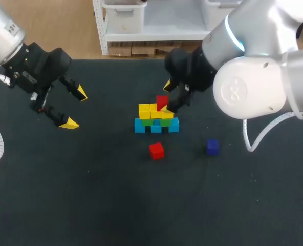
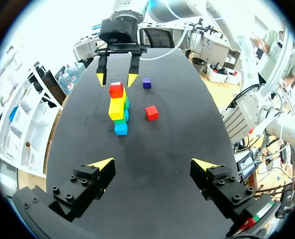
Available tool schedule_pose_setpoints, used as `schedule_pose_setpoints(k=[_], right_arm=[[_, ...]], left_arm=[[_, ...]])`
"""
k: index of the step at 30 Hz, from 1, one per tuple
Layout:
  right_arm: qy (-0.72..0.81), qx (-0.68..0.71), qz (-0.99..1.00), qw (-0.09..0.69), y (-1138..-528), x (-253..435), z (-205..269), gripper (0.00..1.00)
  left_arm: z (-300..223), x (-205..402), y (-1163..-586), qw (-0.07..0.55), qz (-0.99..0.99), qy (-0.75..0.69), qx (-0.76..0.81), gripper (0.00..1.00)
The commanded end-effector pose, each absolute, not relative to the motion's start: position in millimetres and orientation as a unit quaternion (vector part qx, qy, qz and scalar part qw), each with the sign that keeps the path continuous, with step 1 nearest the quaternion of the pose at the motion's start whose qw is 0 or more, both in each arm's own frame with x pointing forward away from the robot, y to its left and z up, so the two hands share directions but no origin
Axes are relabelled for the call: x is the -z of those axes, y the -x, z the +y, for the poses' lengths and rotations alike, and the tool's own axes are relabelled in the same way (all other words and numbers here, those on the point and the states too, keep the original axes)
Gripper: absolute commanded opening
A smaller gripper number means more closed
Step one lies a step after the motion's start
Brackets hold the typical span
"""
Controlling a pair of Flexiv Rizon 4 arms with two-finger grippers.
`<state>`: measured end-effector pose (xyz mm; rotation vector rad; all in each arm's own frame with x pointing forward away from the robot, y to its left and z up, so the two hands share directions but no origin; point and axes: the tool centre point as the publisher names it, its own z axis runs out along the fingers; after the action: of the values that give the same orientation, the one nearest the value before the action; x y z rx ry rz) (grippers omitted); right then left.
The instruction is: Place the blue cubes, place green cubes on the blue cubes, place the yellow cubes on the green cubes, then place the red cubes on the yellow cubes, and place purple cube on the red cubes.
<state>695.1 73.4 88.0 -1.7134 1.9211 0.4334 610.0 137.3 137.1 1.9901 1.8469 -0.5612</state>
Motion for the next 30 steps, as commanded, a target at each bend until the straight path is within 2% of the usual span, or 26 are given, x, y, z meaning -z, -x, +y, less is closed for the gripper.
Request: schedule_pose_setpoints(k=[1, 13, 30], right_arm=[[0.634, -0.163, 0.707, 0.268, -691.7, -96.4, 63.2, 1.0], [0.633, -0.198, 0.688, 0.293, -669.1, -107.1, -1.7, 1.0], [0.614, -0.24, 0.679, 0.324, -650.2, -77.2, -76.3, 1.0]], left_arm=[[138.6, -136.4, -609.2, 0.186, 0.653, -0.706, 0.199, 1.0], [138.6, -136.4, -609.2, 0.186, 0.653, -0.706, 0.199, 1.0], [138.6, -136.4, -609.2, 0.186, 0.653, -0.706, 0.199, 1.0]])
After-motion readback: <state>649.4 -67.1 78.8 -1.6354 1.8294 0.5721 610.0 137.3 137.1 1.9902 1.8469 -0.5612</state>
